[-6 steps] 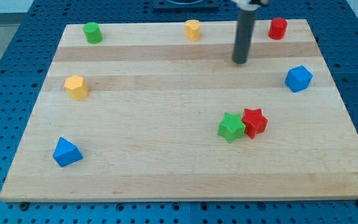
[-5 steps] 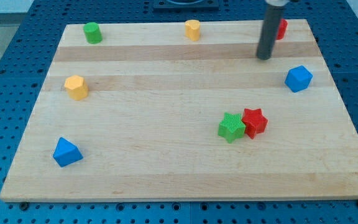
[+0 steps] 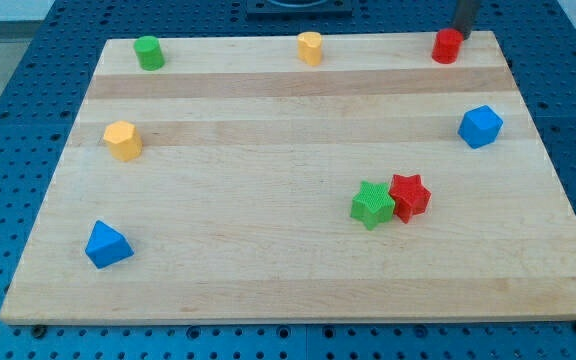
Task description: Move the red circle to the top left of the blue cube
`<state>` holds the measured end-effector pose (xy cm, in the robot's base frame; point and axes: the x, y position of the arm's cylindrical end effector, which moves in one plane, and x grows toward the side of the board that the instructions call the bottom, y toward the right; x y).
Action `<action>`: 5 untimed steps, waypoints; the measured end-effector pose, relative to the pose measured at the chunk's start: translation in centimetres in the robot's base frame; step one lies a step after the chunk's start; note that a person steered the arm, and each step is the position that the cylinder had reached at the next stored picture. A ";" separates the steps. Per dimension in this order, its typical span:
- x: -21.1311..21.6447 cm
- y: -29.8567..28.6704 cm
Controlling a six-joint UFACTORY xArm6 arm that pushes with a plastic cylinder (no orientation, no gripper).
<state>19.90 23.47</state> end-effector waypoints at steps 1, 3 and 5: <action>1.4 -1.3; 5.9 -2.5; 9.3 -6.2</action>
